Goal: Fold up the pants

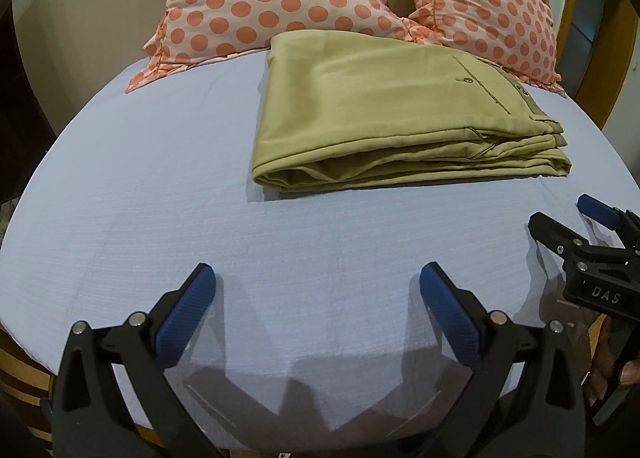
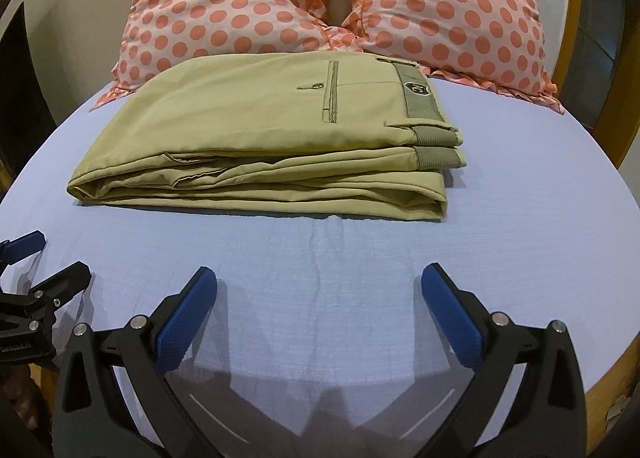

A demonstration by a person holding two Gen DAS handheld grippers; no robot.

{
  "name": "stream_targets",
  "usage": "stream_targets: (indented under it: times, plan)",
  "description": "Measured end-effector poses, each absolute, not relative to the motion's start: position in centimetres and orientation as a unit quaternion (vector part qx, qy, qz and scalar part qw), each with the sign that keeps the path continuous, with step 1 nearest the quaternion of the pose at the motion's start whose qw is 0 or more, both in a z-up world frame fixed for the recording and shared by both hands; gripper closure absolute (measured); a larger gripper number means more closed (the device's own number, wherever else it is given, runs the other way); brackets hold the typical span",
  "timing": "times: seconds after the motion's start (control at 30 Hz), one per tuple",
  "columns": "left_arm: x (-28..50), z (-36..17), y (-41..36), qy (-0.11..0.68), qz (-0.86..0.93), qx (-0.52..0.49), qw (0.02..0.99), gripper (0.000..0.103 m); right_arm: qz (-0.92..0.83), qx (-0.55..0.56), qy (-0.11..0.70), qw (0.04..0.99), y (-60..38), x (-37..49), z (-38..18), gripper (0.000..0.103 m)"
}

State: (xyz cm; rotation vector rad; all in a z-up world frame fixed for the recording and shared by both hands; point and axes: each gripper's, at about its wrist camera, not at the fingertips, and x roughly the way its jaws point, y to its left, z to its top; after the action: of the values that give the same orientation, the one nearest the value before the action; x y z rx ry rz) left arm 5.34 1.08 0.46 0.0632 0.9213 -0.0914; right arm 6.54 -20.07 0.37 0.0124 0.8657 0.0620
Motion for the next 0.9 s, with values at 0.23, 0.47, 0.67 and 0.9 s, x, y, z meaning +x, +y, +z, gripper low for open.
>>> stream_targets:
  times: [0.23,0.47,0.67,0.9]
  plan:
    - [5.29,0.42,1.05,0.442,-0.044,0.031,0.895,0.002,0.028,0.006,0.419,0.908,-20.09,6.55,0.33,0.001]
    - [5.34,0.44,1.14,0.441,-0.045,0.031,0.896,0.002,0.028,0.006,0.418,0.908,-20.07,6.57,0.34,0.001]
    - [5.31,0.43,1.09,0.441,-0.044,0.031,0.896,0.002,0.029,0.006,0.418,0.908,-20.06,6.57,0.34,0.001]
    - [5.3,0.42,1.09,0.44,-0.044,0.031,0.896,0.002,0.029,0.006,0.418,0.908,-20.08,6.57,0.33,0.001]
